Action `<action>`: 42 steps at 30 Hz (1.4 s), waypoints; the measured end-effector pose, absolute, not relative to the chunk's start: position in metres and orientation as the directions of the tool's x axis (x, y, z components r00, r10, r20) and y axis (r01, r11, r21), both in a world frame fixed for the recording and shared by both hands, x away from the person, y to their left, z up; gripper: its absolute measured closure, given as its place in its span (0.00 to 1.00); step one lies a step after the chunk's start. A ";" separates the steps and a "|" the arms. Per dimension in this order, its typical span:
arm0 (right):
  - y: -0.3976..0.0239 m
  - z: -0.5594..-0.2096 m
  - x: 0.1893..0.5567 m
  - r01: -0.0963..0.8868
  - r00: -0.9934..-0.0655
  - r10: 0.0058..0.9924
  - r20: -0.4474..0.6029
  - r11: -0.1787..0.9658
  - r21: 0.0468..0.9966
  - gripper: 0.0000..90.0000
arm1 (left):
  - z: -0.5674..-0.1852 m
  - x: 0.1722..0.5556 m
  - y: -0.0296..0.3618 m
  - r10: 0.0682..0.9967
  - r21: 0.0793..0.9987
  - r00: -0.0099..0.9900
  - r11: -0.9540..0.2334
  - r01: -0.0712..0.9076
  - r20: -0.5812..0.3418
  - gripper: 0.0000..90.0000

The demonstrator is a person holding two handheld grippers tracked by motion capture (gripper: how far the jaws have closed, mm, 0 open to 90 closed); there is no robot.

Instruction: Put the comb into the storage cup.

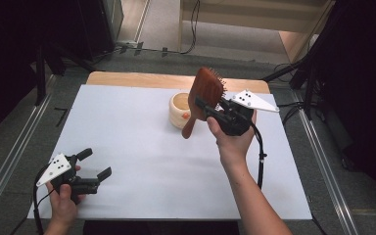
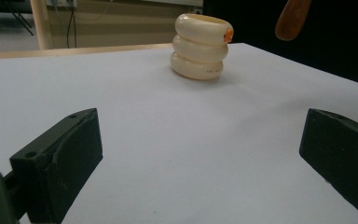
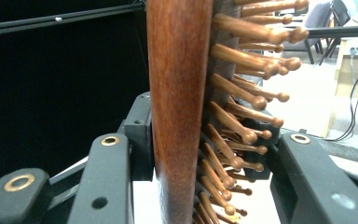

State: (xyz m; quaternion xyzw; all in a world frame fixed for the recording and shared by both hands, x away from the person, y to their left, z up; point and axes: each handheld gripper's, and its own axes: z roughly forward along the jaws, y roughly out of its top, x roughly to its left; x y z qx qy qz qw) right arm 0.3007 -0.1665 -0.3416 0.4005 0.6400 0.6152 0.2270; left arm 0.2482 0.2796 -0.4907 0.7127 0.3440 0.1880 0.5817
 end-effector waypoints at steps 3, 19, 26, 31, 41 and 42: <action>-0.168 -0.338 0.304 0.228 -0.575 0.794 0.197 -0.076 0.971 0.59 | -0.491 0.248 0.280 0.709 0.958 0.693 -0.087 0.272 -0.132 0.00; -0.168 -0.329 0.322 0.223 -0.558 0.810 0.182 -0.065 0.973 0.60 | -0.491 0.249 0.279 0.711 0.958 0.691 -0.089 0.274 -0.132 0.00; -0.167 -0.324 0.331 0.214 -0.548 0.817 0.181 -0.072 0.974 0.60 | -0.491 0.249 0.280 0.709 0.958 0.692 -0.085 0.274 -0.135 0.00; -0.166 -0.321 0.337 0.206 -0.542 0.821 0.177 -0.074 0.976 0.60 | -0.491 0.249 0.280 0.710 0.958 0.691 -0.084 0.275 -0.136 0.00; -0.164 -0.317 0.350 0.198 -0.530 0.830 0.175 -0.080 0.977 0.60 | -0.491 0.249 0.280 0.709 0.958 0.692 -0.086 0.274 -0.134 0.00; -0.164 -0.317 0.352 0.193 -0.529 0.831 0.171 -0.079 0.978 0.60 | -0.491 0.249 0.280 0.709 0.958 0.692 -0.087 0.274 -0.134 0.00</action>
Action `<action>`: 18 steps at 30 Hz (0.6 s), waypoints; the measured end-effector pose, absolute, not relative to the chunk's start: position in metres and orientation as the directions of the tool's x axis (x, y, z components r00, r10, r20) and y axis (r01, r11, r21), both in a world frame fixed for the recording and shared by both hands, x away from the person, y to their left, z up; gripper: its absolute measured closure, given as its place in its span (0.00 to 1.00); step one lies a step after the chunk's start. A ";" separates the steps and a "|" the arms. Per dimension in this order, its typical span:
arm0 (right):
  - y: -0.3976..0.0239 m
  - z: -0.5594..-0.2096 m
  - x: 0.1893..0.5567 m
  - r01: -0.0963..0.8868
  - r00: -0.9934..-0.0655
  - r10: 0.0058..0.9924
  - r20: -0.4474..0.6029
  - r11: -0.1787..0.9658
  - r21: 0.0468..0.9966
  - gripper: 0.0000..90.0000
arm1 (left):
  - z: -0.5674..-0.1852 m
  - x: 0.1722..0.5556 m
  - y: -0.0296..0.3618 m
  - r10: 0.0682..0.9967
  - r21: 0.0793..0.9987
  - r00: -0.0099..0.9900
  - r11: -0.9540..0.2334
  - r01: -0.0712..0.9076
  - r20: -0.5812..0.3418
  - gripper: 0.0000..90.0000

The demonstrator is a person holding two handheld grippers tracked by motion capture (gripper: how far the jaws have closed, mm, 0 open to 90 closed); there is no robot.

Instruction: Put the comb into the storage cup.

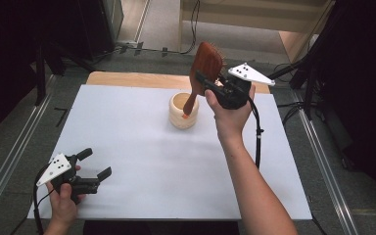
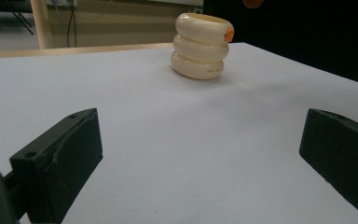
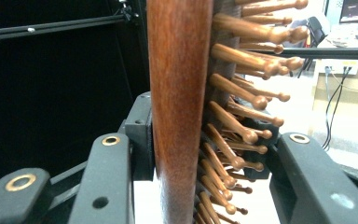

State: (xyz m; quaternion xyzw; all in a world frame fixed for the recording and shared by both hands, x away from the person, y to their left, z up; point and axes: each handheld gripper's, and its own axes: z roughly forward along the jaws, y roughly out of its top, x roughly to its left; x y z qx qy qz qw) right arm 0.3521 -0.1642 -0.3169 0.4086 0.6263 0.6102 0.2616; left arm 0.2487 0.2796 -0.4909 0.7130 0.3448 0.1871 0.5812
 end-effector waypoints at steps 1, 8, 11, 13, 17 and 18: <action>-0.164 -0.317 0.354 0.187 -0.530 0.832 0.165 -0.075 0.980 0.60 | -0.491 0.249 0.280 0.708 0.958 0.693 -0.085 0.273 -0.135 0.00; -0.164 -0.319 0.367 0.194 -0.513 0.839 0.179 -0.090 0.977 0.60 | -0.491 0.249 0.280 0.710 0.958 0.691 -0.085 0.275 -0.136 0.00; -0.164 -0.322 0.372 0.192 -0.504 0.845 0.179 -0.092 0.977 0.60 | -0.491 0.249 0.280 0.709 0.958 0.692 -0.087 0.274 -0.134 0.00; -0.164 -0.324 0.375 0.192 -0.498 0.848 0.180 -0.095 0.977 0.60 | -0.491 0.249 0.280 0.709 0.958 0.692 -0.085 0.275 -0.136 0.00; -0.164 -0.329 0.381 0.192 -0.492 0.850 0.190 -0.107 0.976 0.60 | -0.491 0.249 0.280 0.710 0.958 0.691 -0.085 0.275 -0.136 0.00; -0.163 -0.330 0.382 0.194 -0.490 0.850 0.192 -0.108 0.975 0.59 | -0.491 0.249 0.280 0.709 0.958 0.692 -0.084 0.275 -0.137 0.00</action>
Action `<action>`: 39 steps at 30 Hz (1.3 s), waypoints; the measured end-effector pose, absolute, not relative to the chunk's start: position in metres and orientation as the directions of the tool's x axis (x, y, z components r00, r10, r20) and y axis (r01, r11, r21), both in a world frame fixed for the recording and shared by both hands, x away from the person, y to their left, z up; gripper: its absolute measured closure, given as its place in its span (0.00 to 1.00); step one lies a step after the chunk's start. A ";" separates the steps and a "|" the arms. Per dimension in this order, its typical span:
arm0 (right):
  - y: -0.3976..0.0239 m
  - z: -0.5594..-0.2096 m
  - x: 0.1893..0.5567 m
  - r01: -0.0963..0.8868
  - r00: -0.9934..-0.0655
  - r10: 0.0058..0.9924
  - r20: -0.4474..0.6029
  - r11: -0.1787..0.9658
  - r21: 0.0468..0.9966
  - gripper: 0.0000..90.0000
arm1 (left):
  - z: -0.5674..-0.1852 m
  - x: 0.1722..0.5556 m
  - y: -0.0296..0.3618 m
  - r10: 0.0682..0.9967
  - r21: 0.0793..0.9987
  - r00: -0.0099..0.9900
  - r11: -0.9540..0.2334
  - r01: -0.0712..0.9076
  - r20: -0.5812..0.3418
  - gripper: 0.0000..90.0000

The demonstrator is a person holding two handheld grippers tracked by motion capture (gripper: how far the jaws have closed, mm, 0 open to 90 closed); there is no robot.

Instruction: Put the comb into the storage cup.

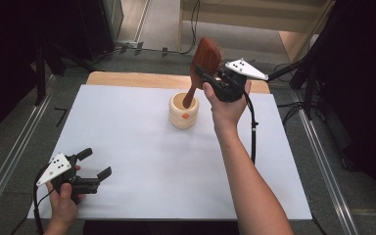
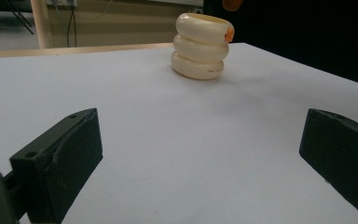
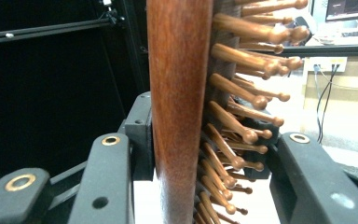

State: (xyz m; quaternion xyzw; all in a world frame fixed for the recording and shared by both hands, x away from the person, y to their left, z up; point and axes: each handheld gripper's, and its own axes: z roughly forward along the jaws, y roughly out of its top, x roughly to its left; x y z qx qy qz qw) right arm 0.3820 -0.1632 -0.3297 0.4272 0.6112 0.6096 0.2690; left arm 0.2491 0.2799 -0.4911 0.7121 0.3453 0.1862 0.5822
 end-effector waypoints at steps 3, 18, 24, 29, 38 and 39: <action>-0.162 -0.332 0.386 0.194 -0.488 0.853 0.187 -0.103 0.976 0.60 | -0.491 0.249 0.280 0.710 0.958 0.691 -0.084 0.275 -0.136 0.00; -0.154 -0.352 0.403 0.214 -0.473 0.865 0.168 -0.072 0.974 0.59 | -0.491 0.249 0.281 0.710 0.958 0.691 -0.083 0.276 -0.137 0.00; -0.150 -0.364 0.408 0.234 -0.464 0.868 0.175 -0.070 0.970 0.59 | -0.491 0.249 0.281 0.709 0.958 0.692 -0.082 0.275 -0.138 0.00; -0.150 -0.375 0.412 0.256 -0.456 0.869 0.191 -0.077 0.964 0.59 | -0.491 0.249 0.281 0.709 0.958 0.692 -0.082 0.275 -0.138 0.00; -0.148 -0.394 0.415 0.283 -0.443 0.871 0.211 -0.087 0.955 0.59 | -0.491 0.250 0.281 0.709 0.958 0.692 -0.083 0.275 -0.137 0.00; -0.148 -0.397 0.416 0.287 -0.441 0.872 0.211 -0.086 0.954 0.59 | -0.491 0.250 0.280 0.708 0.958 0.693 -0.083 0.275 -0.138 0.00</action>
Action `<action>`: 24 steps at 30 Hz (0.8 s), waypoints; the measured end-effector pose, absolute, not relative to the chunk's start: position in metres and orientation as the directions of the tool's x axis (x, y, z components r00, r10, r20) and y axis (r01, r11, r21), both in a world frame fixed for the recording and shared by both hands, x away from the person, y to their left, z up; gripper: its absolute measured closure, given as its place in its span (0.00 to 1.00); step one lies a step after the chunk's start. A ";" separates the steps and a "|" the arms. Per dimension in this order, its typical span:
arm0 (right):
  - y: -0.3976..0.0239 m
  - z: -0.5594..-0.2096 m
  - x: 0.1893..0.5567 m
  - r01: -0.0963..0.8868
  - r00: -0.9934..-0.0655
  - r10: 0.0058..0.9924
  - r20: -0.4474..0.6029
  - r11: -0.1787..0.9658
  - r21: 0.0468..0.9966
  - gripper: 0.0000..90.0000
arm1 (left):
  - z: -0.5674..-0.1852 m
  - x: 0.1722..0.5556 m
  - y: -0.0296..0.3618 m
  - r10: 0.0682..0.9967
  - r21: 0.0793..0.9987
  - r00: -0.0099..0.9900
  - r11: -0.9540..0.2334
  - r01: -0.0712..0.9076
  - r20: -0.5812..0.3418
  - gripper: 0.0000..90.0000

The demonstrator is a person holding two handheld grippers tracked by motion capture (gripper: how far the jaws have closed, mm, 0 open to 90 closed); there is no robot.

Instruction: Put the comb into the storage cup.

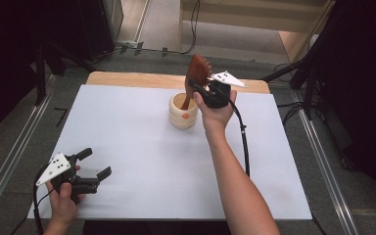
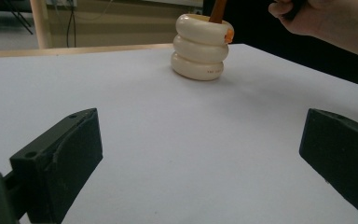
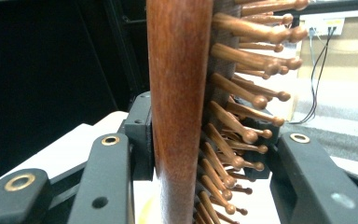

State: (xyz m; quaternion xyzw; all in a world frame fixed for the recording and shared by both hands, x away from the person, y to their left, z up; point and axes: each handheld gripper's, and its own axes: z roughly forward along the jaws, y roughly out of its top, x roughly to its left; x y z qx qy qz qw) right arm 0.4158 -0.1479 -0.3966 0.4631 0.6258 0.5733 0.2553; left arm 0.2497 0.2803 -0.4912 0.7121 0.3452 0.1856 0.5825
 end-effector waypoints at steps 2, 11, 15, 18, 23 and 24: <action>-0.147 -0.401 0.417 0.299 -0.437 0.872 0.219 -0.089 0.950 0.59 | -0.491 0.250 0.280 0.707 0.958 0.694 -0.086 0.275 -0.136 0.00; -0.143 -0.421 0.420 0.332 -0.423 0.870 0.252 -0.110 0.937 0.59 | -0.491 0.250 0.280 0.709 0.957 0.692 -0.089 0.275 -0.133 0.00; -0.143 -0.426 0.422 0.345 -0.414 0.871 0.264 -0.118 0.931 0.59 | -0.491 0.250 0.280 0.710 0.957 0.692 -0.091 0.275 -0.132 0.00; -0.142 -0.429 0.423 0.345 -0.408 0.869 0.280 -0.137 0.929 0.59 | -0.491 0.250 0.280 0.709 0.957 0.692 -0.089 0.276 -0.134 0.00; -0.143 -0.432 0.425 0.352 -0.395 0.862 0.317 -0.177 0.919 0.59 | -0.491 0.250 0.280 0.710 0.957 0.692 -0.093 0.275 -0.130 0.00; -0.142 -0.433 0.426 0.350 -0.393 0.860 0.326 -0.188 0.918 0.59 | -0.491 0.250 0.280 0.710 0.957 0.692 -0.093 0.275 -0.130 0.00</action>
